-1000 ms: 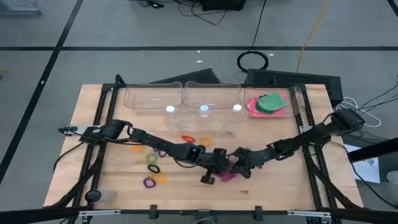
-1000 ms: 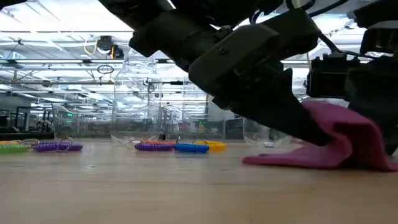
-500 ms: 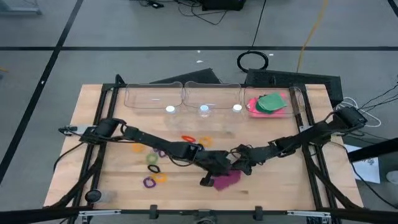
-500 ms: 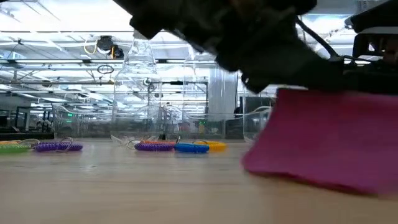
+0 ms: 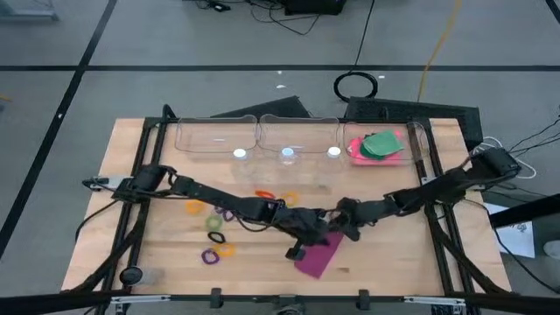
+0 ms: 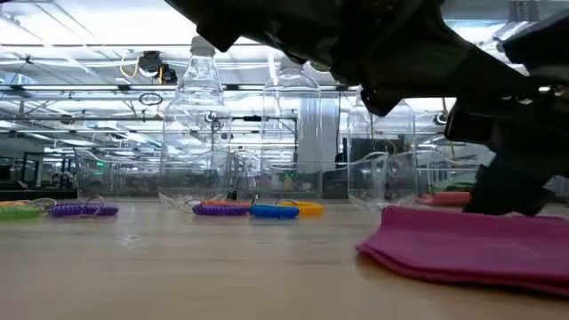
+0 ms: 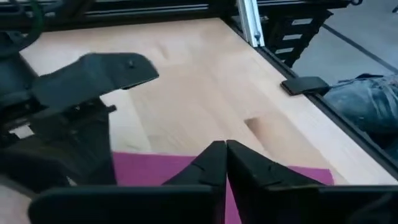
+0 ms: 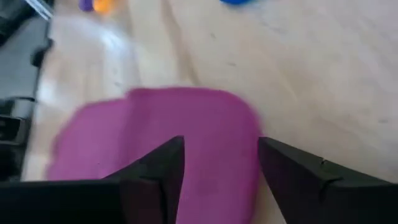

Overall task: Pick & Place Sports Items
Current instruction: Fold the violet microfiber towel

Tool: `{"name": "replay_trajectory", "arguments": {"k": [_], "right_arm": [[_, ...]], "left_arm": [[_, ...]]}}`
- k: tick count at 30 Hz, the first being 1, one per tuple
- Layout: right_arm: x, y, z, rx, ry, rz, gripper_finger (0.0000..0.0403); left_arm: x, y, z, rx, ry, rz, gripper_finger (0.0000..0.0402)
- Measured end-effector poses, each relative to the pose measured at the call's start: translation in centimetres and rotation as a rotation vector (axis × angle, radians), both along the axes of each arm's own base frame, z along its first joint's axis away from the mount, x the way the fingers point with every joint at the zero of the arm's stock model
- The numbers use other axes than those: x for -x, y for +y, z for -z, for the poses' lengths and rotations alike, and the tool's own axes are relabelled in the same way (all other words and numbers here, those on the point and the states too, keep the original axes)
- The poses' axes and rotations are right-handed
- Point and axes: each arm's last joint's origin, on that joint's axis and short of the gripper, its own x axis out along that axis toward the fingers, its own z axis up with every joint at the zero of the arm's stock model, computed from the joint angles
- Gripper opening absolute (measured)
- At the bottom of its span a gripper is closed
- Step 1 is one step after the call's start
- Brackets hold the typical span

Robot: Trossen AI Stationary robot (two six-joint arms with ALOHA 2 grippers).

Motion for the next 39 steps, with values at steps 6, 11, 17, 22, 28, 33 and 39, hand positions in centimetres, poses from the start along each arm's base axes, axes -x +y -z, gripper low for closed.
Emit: {"name": "replay_trajectory", "arguments": {"k": [6,11,17,22,28,33,39], "right_arm": [[0.4,-0.2,-3.9,0.050,-0.195,-0.029,0.0146],[1.4,-0.4,-6.4,0.076,-0.286,-0.036,0.0146],[2.0,1.3,-7.4,0.137,-0.363,-0.059,0.0175],[0.7,5.3,-8.2,0.273,-0.252,-0.101,0.0224],[-1.9,9.4,-8.6,0.465,0.023,-0.119,0.0239],[-3.9,11.4,-6.8,0.495,0.094,-0.138,0.0227],[-4.9,11.8,-3.7,0.504,0.182,-0.108,0.0213]], "left_arm": [[0.7,-1.3,0.4,-0.027,0.040,0.071,0.0005],[1.2,-2.2,0.7,-0.047,0.064,0.090,0.0023],[1.7,-2.9,1.6,-0.141,0.101,0.060,0.0026],[2.0,-2.5,1.5,-0.149,0.144,0.055,0.0026],[2.6,-2.7,-0.3,-0.136,0.131,0.076,0.0026],[3.6,-3.5,-2.4,-0.159,0.088,0.080,0.0026],[4.3,-4.1,-2.9,-0.194,0.106,0.019,0.0026]]}}
